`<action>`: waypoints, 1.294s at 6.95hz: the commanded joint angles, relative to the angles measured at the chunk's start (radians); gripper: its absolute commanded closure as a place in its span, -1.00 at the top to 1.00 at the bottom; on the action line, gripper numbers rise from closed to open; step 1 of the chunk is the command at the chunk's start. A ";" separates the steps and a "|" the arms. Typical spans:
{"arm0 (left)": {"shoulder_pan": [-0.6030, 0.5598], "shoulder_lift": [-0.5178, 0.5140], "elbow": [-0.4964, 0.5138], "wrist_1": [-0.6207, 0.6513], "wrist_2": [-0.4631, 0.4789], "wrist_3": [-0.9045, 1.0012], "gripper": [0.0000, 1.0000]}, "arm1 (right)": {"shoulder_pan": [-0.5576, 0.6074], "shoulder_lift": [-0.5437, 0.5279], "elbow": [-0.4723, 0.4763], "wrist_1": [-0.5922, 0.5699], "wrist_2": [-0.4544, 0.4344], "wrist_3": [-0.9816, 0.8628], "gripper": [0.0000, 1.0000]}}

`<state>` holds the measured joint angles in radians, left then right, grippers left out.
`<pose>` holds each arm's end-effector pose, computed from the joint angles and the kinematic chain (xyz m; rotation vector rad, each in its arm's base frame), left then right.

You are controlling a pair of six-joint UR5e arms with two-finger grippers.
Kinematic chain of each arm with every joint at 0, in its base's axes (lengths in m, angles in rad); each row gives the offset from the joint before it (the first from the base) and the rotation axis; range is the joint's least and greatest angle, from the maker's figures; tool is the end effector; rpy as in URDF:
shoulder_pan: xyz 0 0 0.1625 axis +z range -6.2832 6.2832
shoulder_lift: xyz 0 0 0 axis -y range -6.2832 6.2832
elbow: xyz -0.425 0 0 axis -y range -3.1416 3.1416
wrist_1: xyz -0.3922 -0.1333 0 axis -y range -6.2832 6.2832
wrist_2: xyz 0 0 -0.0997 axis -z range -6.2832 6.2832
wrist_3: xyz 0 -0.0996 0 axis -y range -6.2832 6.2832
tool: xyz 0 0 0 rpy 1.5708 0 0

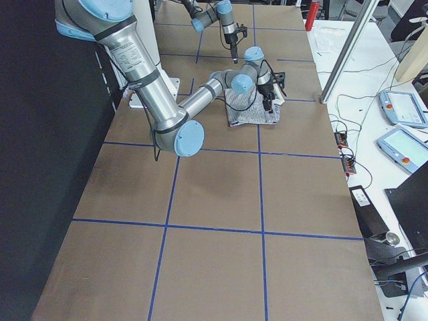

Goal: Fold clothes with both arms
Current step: 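Open the left gripper and draw it back toward the robot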

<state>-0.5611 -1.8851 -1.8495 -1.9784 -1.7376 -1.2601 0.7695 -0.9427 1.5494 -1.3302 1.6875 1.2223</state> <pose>0.4400 -0.4145 0.3166 0.2833 0.9700 -0.1453 -0.4268 -0.5829 0.2735 0.3578 -0.7797 0.3456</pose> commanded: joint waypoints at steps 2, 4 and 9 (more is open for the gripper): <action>0.096 0.035 0.035 -0.066 0.073 -0.157 0.21 | 0.002 -0.008 0.005 0.000 0.003 -0.004 1.00; 0.102 0.014 0.065 -0.066 0.073 -0.159 0.19 | 0.002 -0.010 0.005 0.000 0.001 -0.004 1.00; 0.118 0.004 0.084 -0.066 0.073 -0.159 -0.16 | 0.004 -0.016 0.005 0.002 -0.002 -0.004 1.00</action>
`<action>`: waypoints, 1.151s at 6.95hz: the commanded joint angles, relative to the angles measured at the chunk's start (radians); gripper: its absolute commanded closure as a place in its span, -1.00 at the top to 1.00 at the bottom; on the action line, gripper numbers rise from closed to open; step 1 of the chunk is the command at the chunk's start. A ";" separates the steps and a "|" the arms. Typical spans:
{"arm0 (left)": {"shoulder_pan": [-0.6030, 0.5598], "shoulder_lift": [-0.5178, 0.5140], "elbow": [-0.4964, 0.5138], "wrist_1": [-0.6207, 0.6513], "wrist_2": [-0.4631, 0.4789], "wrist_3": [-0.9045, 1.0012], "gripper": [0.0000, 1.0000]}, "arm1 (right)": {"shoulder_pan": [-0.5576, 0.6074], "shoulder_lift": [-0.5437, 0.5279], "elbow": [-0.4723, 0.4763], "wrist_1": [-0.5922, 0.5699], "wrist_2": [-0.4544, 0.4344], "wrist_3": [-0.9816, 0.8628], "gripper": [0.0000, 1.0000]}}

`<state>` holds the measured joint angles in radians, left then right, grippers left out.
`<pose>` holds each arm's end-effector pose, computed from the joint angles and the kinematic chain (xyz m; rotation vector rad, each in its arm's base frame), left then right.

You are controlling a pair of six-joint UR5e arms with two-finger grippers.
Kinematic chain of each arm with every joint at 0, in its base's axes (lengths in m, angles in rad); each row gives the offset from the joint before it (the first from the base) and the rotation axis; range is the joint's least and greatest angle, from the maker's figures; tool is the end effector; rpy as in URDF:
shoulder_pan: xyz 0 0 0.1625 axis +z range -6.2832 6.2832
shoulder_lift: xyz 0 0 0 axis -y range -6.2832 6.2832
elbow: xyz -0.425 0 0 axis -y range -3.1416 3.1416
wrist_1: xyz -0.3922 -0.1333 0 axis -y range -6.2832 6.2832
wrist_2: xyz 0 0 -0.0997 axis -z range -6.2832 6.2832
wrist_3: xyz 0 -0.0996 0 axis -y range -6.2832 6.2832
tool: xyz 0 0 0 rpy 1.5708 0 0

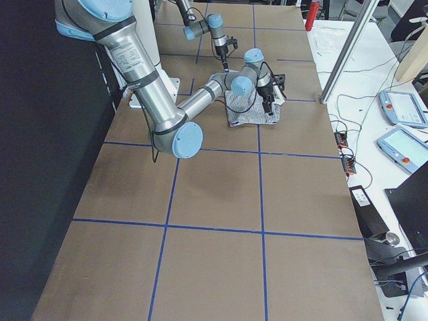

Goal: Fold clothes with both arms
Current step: 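Open the left gripper and draw it back toward the robot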

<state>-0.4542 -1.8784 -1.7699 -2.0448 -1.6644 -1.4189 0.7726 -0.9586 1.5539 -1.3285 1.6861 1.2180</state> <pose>0.4933 -0.3788 0.3496 0.2109 0.9633 -0.2316 -0.4228 -0.5823 0.2825 0.3565 -0.7696 0.3462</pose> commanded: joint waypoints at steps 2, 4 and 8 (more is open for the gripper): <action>0.015 -0.014 0.003 0.001 0.000 0.000 -0.72 | 0.002 0.000 -0.001 0.000 0.000 0.000 1.00; 0.017 -0.013 -0.005 0.005 0.005 0.011 -1.00 | 0.004 0.000 -0.001 -0.001 0.000 -0.002 1.00; -0.175 0.016 0.062 0.006 0.002 0.295 -1.00 | 0.004 0.000 -0.002 0.000 0.000 0.000 1.00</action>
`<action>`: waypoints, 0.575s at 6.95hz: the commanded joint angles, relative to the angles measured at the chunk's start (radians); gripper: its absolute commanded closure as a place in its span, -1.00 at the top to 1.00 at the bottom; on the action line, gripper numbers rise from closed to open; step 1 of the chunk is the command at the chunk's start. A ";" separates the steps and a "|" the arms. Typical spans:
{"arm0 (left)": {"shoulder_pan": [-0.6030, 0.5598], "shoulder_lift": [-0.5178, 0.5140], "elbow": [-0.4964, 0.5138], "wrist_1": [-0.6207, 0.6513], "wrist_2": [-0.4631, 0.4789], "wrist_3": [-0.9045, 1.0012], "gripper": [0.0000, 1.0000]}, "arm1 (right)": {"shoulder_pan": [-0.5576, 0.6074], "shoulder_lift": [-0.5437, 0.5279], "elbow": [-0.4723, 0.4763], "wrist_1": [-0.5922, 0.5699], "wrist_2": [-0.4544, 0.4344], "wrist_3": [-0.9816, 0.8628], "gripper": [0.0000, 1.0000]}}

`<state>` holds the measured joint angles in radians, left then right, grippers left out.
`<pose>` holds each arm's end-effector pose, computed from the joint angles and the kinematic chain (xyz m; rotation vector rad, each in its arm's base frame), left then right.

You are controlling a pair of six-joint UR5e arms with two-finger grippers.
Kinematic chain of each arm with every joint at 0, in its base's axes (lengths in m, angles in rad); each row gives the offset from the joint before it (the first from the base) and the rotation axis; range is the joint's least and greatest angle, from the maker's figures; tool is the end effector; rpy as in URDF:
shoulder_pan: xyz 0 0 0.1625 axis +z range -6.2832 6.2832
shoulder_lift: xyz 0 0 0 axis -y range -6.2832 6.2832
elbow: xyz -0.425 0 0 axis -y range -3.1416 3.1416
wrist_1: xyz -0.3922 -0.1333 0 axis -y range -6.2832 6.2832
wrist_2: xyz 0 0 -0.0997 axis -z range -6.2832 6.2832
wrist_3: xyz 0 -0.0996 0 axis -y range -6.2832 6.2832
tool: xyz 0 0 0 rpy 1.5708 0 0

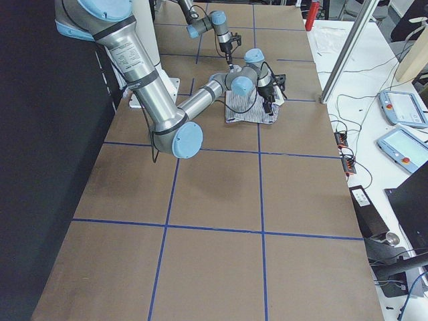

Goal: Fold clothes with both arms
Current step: 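Open the left gripper and draw it back toward the robot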

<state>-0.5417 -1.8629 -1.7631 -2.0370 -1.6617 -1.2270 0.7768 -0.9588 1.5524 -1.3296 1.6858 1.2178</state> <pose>0.4570 -0.4200 0.3634 0.3314 0.8950 -0.1395 -0.4206 -0.5843 0.2835 0.3569 -0.7664 0.3504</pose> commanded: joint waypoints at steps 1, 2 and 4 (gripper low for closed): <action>-0.177 -0.018 0.139 -0.009 -0.003 0.195 -1.00 | -0.001 0.000 0.000 0.001 0.000 0.002 1.00; -0.270 -0.095 0.243 -0.012 -0.001 0.283 -1.00 | -0.001 0.002 0.001 0.001 0.000 0.008 1.00; -0.351 -0.392 0.738 -0.215 0.089 0.311 -1.00 | -0.002 0.008 0.005 0.001 0.000 0.017 1.00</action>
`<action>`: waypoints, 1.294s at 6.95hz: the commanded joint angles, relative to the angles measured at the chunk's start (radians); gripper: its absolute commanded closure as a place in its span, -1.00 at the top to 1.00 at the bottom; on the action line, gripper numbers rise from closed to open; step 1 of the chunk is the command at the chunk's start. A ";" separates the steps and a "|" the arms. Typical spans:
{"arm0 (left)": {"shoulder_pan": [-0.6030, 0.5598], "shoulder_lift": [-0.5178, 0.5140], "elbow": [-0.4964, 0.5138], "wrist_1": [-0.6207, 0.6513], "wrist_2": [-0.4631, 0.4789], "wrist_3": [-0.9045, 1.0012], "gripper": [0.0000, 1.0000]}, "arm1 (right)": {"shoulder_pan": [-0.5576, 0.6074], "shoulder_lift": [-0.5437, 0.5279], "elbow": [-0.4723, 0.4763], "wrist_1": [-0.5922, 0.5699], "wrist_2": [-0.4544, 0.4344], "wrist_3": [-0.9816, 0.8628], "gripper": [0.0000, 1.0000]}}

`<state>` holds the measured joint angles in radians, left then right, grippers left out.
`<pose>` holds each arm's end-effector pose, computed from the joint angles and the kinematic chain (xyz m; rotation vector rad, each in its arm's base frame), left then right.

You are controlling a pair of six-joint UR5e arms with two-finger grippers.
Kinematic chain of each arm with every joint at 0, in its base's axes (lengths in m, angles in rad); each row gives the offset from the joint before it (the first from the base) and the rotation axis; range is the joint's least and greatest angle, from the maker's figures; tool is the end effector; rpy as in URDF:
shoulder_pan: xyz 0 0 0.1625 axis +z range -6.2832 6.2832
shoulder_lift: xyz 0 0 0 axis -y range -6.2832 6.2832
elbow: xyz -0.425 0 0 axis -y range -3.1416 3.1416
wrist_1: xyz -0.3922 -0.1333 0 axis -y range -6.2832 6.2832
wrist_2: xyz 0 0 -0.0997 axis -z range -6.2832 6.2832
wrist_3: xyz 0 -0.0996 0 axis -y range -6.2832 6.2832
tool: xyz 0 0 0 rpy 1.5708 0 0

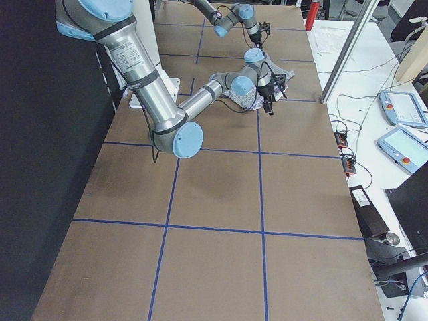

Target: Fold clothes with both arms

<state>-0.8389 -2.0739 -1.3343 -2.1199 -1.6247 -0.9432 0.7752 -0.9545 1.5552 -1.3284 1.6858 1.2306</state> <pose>0.3887 -0.6241 0.4271 0.5087 0.6409 -0.1774 -0.4214 -0.5835 0.2790 0.3560 -0.7762 0.3600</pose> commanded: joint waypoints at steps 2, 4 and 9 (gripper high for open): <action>-0.085 -0.275 0.466 -0.221 0.055 0.049 -1.00 | -0.001 -0.003 0.023 -0.002 0.002 0.006 1.00; -0.088 -0.258 0.452 -0.227 0.049 0.132 0.98 | -0.016 0.011 0.014 -0.002 0.000 0.039 1.00; -0.175 -0.130 0.284 -0.310 -0.176 0.322 1.00 | -0.102 0.468 -0.580 0.193 -0.116 0.360 0.39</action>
<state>-1.0116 -2.2238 -1.0263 -2.4227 -1.7914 -0.6250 0.7018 -0.5853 1.1351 -1.2095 1.6135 1.5461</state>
